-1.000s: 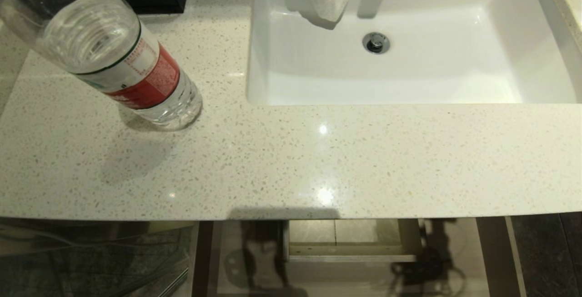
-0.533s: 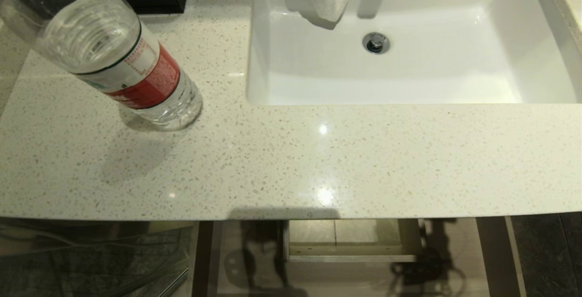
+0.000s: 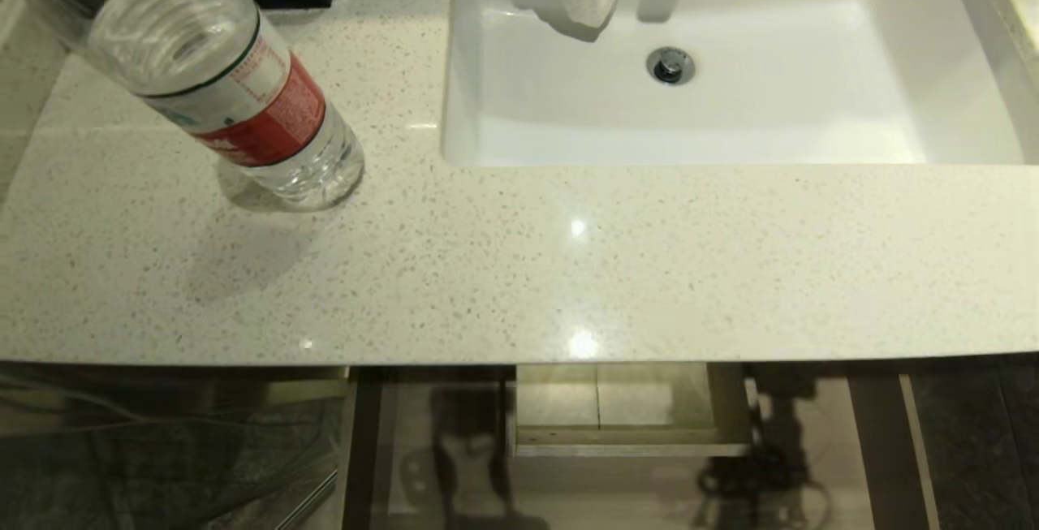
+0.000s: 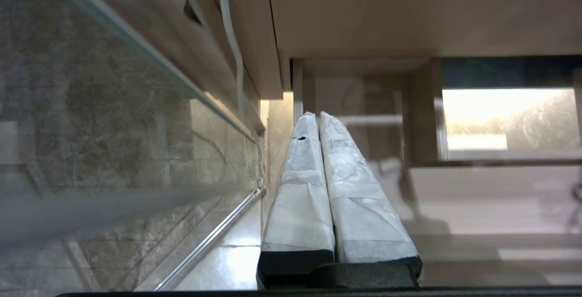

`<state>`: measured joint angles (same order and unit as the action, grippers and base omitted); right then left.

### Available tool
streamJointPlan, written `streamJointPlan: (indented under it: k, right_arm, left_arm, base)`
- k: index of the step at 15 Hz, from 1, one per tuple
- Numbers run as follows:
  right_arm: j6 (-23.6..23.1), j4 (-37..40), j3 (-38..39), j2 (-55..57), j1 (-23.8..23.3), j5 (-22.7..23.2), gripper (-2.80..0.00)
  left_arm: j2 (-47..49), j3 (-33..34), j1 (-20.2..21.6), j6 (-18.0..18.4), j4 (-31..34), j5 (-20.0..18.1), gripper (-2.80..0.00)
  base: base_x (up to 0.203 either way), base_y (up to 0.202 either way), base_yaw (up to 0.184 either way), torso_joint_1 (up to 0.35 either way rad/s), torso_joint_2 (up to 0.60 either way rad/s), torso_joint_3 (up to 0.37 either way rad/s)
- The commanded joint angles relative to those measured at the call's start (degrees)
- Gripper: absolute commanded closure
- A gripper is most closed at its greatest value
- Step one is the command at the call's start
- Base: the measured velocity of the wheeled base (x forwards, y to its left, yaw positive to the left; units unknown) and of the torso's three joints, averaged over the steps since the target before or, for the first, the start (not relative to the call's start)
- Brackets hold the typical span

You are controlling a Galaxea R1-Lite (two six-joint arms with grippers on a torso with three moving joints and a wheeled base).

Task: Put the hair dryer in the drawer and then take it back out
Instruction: Put it into the drawer

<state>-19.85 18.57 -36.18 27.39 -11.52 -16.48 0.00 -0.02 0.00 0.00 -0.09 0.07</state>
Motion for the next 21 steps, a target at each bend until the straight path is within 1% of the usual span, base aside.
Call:
streamJointPlan:
  k: [1, 8, 15, 18, 21]
  right_arm:
    - [-0.1, 0.1, 0.0, -0.2, 0.0, -0.1, 0.0]
    - [-0.1, 0.2, 0.1, -0.3, 0.0, -0.2, 0.0]
    - [0.0, 0.1, 0.5, -0.3, 0.0, -0.1, 0.0]
    - [0.0, 0.2, 0.6, -0.5, 0.0, -0.1, 0.0]
    - [0.2, 0.7, 0.8, -0.3, 0.0, -0.1, 0.0]
  left_arm:
    - [0.0, 0.0, 0.0, 0.0, 0.0, 0.0, 0.0]
    - [0.0, -0.1, 0.0, 0.0, 0.0, 0.0, 0.0]
    - [0.0, 0.0, 0.0, 0.0, 0.0, 0.0, 0.0]
    - [0.0, 0.0, 0.0, 0.0, 0.0, 0.0, 0.0]
    - [0.0, 0.0, 0.0, 0.0, 0.0, 0.0, 0.0]
  base:
    - [0.0, 0.0, 0.0, -0.33, 0.2, -0.118]
    - [0.0, 0.0, 0.0, -0.346, 0.18, -0.167]
    - [0.0, 0.0, 0.0, -0.317, 0.09, -0.226]
    - [0.0, 0.0, 0.0, -0.287, 0.03, -0.262]
    - [0.0, 0.0, 0.0, -0.119, 0.0, -0.109]
